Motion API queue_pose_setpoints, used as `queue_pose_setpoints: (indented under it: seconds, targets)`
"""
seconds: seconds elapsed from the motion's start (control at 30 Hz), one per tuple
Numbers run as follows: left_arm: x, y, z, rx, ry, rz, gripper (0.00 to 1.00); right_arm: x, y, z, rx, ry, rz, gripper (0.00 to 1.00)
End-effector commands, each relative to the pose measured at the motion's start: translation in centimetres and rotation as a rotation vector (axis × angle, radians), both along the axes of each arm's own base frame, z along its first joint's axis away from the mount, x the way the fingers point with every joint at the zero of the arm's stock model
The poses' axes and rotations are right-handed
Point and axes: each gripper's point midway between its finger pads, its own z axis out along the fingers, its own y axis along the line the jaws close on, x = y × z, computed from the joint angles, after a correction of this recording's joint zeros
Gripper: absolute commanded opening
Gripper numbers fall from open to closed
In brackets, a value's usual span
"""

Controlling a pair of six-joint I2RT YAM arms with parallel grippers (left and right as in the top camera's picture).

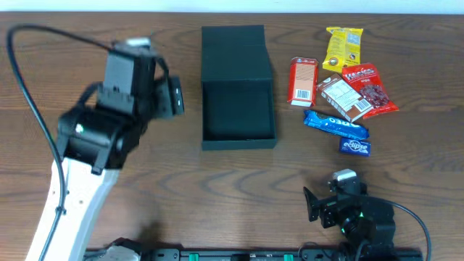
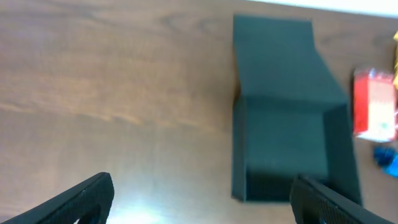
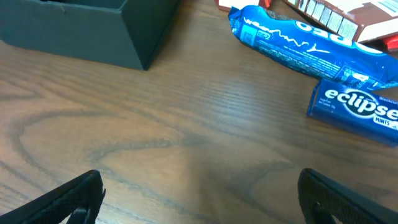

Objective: Pack container
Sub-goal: 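Withdraw the left gripper and hold it beside the box, then reach the right gripper to the yellow Hacks bag and grasp it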

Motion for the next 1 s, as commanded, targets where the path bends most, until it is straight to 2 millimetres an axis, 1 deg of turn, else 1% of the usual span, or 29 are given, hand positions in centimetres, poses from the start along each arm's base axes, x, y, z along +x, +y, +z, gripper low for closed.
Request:
queue_pose_setpoints:
  seconds: [0.0, 0.13, 0.3, 0.37, 0.43, 0.47, 0.5, 0.53, 0.57, 0.6, 0.63, 0.67, 0.7, 0.8, 0.83, 0.87, 0.97]
  targets:
    - [-0.7, 0.1, -1.7, 0.025, 0.039, -0.022, 0.93, 0.0, -0.1, -0.2, 0.012, 0.006, -0.011, 0.99]
    - [-0.7, -0.4, -2.9, 0.019, 0.08, -0.038, 0.94, 0.0, -0.1, -0.2, 0.012, 0.006, -0.011, 0.99]
    - [-0.3, -0.8, -3.6, 0.01, 0.1, -0.049, 0.95, 0.0, -0.1, -0.2, 0.011, 0.002, -0.012, 0.99]
    - [-0.2, -1.0, -3.8, 0.003, 0.108, -0.055, 0.97, 0.4, -0.1, 0.4, 0.013, -0.025, -0.014, 0.99]
    - [-0.2, -1.2, -3.9, -0.001, 0.112, -0.059, 0.98, 1.2, 0.9, 2.2, 0.09, -0.09, 0.006, 0.99]
    - [-0.2, -1.2, -3.9, -0.001, 0.112, -0.059, 0.98, 1.7, 2.0, 4.0, 0.196, -0.138, 0.024, 0.99]
    - [-0.2, -1.2, -3.9, -0.001, 0.112, -0.059, 0.98, 1.9, 2.8, 5.3, 0.287, -0.158, 0.033, 0.99]
    - [-0.2, -1.2, -3.9, -0.001, 0.112, -0.059, 0.98, 2.0, 3.8, 7.2, 0.439, -0.166, 0.041, 0.99]
    - [-0.1, -1.2, -3.9, -0.002, 0.111, -0.059, 0.97, 1.9, 4.7, 8.6, 0.59, -0.144, 0.038, 0.99]
    - [-0.1, -1.2, -3.9, -0.001, 0.111, -0.059, 0.97, 1.7, 5.2, 9.5, 0.721, -0.103, 0.025, 0.99]
    - [-0.1, -1.2, -3.9, -0.002, 0.11, -0.06, 0.96, 1.6, 5.5, 9.9, 0.82, -0.06, 0.001, 0.99]
    - [-0.1, -1.2, -3.9, -0.003, 0.107, -0.059, 0.96, 1.6, 5.5, 10.1, 0.909, -0.012, -0.038, 0.99]
    - [0.0, -1.3, -3.8, -0.004, 0.103, -0.059, 0.95, 1.6, 5.5, 9.9, 0.96, 0.028, -0.069, 0.99]
    - [0.1, -1.3, -3.7, -0.006, 0.098, -0.06, 0.95, 2.6, 4.3, 10.7, 1.074, 0.017, -0.183, 0.99]
    - [0.1, -1.3, -3.7, -0.006, 0.099, -0.06, 0.95, 2.8, 4.0, 11.4, 1.085, -0.015, -0.189, 0.99]
    - [0.1, -1.3, -3.7, -0.006, 0.098, -0.06, 0.95, 3.2, 3.5, 12.8, 1.09, -0.091, -0.183, 0.99]
    - [0.3, -1.4, -3.6, -0.008, 0.09, -0.06, 0.95, 3.8, 2.2, 16.0, 1.08, -0.268, -0.173, 0.99]
